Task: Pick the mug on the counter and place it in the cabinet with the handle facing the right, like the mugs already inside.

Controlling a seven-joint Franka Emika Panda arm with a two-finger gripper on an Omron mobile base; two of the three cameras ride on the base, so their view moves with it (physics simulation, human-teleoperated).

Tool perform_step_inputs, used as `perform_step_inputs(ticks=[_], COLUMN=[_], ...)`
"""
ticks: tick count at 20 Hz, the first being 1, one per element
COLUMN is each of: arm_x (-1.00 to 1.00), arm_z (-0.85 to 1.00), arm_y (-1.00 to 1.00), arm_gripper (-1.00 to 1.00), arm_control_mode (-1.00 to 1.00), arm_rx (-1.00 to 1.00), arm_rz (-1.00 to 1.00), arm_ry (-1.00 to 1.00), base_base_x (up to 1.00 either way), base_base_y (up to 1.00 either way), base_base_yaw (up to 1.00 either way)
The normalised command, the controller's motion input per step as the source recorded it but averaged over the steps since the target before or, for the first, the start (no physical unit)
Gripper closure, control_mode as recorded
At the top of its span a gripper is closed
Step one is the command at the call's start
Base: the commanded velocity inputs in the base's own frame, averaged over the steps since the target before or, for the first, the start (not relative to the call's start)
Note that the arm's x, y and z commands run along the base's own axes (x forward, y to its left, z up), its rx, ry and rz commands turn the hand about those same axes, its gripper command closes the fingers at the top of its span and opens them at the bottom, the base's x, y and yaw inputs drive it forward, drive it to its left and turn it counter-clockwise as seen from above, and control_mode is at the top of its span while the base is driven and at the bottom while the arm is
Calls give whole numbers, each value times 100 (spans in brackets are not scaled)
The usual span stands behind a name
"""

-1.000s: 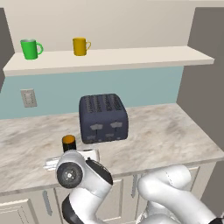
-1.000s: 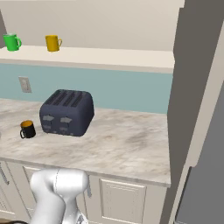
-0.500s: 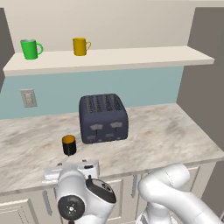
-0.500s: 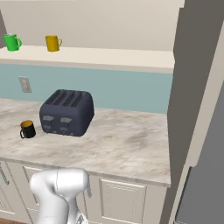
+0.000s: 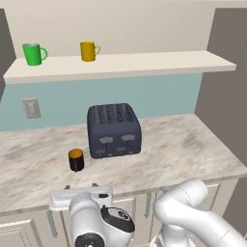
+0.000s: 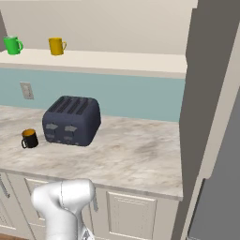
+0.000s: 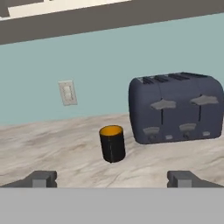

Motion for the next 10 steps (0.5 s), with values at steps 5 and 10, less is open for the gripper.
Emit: perform_step_inputs(ticks=[5, 10], arm_x=[1, 12], arm_z=[-19, -5], arm_y=[-12, -4], arm_gripper=[-100, -100], arm_control_mode=[-100, -100], arm_rx=[10, 10], arm_rz=[0, 0], arm_ry=[0, 0], base_base_x=[0, 0], base_base_y=[0, 0], base_base_yaw=[0, 0])
